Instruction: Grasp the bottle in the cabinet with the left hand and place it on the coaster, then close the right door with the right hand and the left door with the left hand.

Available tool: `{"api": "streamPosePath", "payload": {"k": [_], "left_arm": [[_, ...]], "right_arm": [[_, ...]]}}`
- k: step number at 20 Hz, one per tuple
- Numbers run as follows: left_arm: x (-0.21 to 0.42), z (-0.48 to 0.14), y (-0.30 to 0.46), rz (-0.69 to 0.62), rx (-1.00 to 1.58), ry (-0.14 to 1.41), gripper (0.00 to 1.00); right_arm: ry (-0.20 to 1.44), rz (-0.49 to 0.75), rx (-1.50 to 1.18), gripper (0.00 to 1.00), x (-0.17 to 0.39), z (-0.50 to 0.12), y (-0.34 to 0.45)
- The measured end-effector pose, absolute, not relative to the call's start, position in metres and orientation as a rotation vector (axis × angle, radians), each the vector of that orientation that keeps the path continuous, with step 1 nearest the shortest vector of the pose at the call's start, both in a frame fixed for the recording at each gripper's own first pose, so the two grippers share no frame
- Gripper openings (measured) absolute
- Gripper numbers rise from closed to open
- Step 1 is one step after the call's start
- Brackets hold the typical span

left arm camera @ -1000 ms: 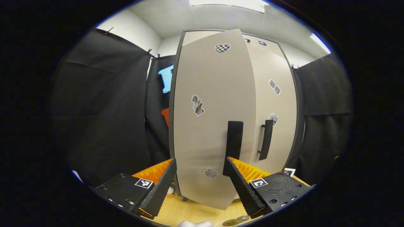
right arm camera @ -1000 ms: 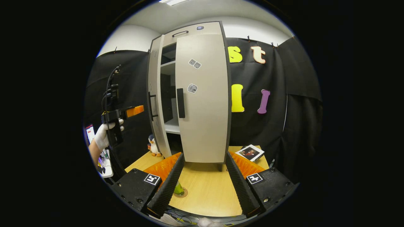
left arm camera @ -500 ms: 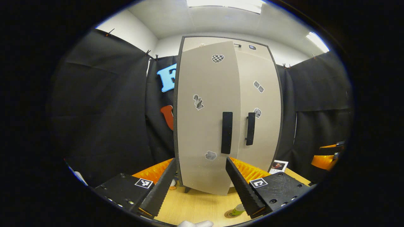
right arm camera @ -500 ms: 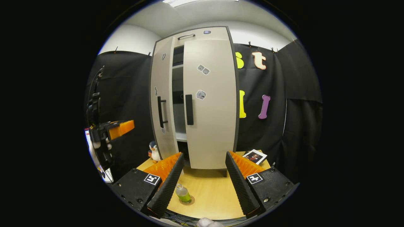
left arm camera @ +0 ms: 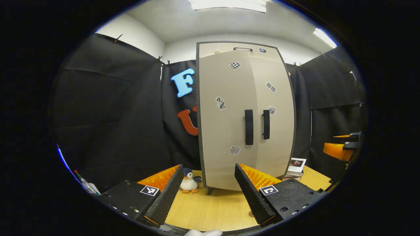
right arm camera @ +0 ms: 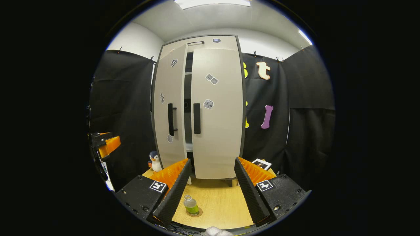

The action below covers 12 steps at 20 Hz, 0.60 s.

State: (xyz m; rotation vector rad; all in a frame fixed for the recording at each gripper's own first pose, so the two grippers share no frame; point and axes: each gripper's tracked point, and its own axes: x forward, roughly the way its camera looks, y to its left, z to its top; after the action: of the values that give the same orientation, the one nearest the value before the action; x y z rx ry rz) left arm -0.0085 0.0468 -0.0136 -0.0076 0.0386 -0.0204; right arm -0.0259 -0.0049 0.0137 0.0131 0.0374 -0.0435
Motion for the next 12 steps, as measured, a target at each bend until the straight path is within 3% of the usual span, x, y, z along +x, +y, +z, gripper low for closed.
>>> {"api": "streamPosePath", "payload": {"k": [12], "left_arm": [[-0.019, -0.002, 0.02, -0.072, -0.056, 0.018, 0.95]], "right_arm": [[0.052, -0.077, -0.002, 0.82, -0.051, 0.018, -0.019]]}}
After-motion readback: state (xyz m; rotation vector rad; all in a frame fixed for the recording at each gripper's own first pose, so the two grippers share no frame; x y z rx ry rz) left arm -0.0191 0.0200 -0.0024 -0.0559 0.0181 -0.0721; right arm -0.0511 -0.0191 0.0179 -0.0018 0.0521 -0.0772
